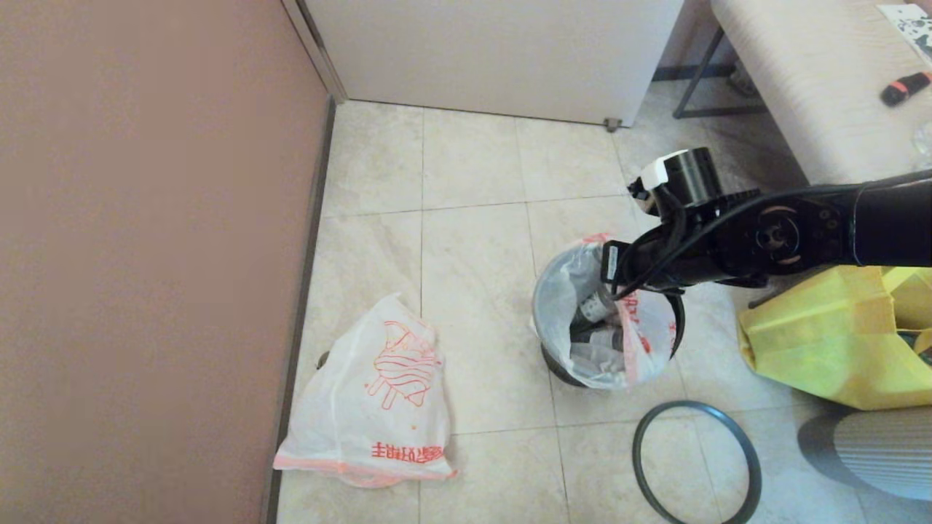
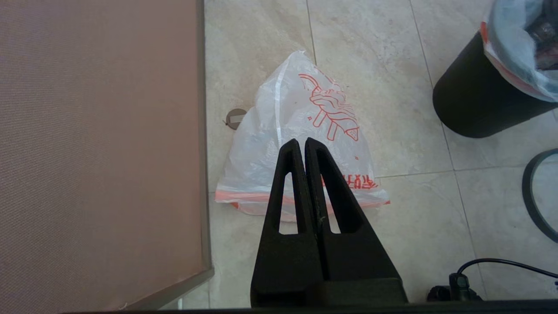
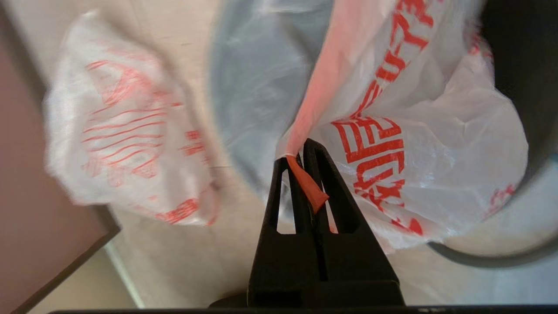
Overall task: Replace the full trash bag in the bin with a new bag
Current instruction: Place the trash bag on the floor
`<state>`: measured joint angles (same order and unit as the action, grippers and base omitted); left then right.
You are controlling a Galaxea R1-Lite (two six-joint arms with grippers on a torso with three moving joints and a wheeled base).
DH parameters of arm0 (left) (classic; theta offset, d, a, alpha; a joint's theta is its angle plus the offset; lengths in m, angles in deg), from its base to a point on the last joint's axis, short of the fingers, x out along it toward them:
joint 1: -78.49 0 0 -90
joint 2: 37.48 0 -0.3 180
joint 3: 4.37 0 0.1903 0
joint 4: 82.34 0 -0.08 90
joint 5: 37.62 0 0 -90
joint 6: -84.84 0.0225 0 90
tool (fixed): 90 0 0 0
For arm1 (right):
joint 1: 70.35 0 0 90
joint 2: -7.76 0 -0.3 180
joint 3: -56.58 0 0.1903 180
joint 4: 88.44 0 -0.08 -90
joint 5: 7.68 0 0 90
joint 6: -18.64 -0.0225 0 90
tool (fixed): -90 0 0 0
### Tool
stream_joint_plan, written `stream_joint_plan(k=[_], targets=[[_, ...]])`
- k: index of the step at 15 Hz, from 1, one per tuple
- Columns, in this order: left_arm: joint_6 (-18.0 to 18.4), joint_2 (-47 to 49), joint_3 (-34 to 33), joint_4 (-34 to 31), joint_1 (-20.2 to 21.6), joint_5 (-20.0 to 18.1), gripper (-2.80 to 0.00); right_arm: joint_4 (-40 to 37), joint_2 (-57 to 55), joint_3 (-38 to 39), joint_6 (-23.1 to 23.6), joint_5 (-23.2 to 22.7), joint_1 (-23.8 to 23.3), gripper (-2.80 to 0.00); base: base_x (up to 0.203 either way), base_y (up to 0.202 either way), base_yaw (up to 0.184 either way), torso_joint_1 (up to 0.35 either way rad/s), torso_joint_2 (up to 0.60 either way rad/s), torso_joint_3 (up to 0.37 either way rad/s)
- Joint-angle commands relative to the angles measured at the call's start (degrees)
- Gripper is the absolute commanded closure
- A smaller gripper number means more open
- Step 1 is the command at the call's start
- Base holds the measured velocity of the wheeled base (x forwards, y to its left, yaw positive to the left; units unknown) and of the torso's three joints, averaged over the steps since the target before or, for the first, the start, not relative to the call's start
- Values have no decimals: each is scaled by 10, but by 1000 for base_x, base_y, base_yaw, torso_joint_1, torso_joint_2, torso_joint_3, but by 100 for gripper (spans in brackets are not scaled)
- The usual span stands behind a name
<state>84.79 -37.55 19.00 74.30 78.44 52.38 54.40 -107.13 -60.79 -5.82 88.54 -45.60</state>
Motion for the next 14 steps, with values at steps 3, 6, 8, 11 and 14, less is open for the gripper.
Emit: stream_joint_plan(k=[3,6,8,11,14], targets=[[0,1,0,0,0,0,0,-4,6,-21,1,0,31,0,0,0,0,0,0,0],[0,1,0,0,0,0,0,-5,2,-21,31,2,32,0,0,0,0,0,0,0],[0,1,0,0,0,0,0,-4,2,-24,32,2,34,0,0,0,0,0,0,0],[0,1,0,0,0,0,0,-10,24,-45,40,2,47,0,0,0,0,0,0,0],[0,1,0,0,0,0,0,-28,59,-66,50,2,51,0,0,0,0,0,0,0]])
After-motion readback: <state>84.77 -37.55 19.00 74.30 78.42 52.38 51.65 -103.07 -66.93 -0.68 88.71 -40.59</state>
